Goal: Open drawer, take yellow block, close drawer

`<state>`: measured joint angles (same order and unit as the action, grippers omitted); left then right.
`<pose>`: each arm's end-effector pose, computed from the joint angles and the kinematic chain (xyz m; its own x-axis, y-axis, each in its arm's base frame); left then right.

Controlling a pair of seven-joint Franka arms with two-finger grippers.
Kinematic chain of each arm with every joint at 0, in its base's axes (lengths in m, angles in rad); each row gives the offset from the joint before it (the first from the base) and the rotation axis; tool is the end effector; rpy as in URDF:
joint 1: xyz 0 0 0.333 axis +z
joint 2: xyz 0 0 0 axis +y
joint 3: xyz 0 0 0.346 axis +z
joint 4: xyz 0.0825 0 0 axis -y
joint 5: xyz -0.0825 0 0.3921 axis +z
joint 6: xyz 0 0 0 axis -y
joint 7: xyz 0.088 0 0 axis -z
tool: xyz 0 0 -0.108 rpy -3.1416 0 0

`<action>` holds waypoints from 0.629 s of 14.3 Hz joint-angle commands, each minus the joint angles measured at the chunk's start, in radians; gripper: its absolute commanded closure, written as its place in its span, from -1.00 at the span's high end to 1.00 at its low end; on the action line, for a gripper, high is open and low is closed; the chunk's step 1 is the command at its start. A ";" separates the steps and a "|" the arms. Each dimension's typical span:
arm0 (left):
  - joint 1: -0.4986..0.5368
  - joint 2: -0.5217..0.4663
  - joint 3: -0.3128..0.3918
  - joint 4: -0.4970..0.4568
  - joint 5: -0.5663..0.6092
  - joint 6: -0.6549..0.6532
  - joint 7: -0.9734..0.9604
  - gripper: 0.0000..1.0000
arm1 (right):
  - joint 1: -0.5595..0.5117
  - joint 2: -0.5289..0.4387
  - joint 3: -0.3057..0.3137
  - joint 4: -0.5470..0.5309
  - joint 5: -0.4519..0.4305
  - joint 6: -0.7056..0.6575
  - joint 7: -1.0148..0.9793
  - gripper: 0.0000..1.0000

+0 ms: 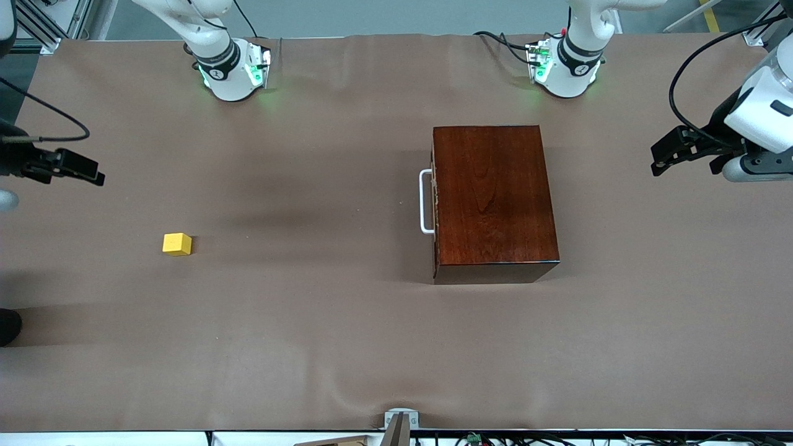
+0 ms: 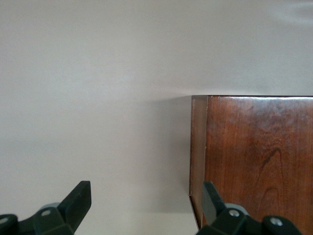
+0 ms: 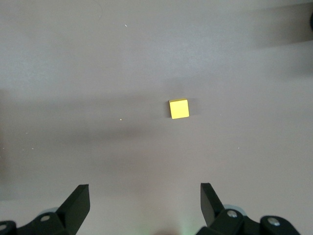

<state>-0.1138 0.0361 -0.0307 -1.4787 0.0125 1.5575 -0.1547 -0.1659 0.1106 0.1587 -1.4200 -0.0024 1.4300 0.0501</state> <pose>0.5686 -0.0810 0.6760 0.9990 0.0106 0.0439 0.0108 -0.9999 -0.0046 0.5849 -0.0106 0.6504 0.9934 -0.0568 -0.0997 -0.0581 -0.9983 -0.0101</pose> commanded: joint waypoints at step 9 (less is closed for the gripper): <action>0.119 -0.079 -0.122 -0.066 0.000 -0.020 0.026 1.00 | 0.164 -0.170 -0.192 -0.138 0.018 -0.005 -0.079 1.00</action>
<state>-0.0791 0.0037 -0.0734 -1.4931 0.0125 1.5423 -0.1543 -0.0261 -0.0041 -0.0098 -1.4967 -0.0012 1.3940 -0.0151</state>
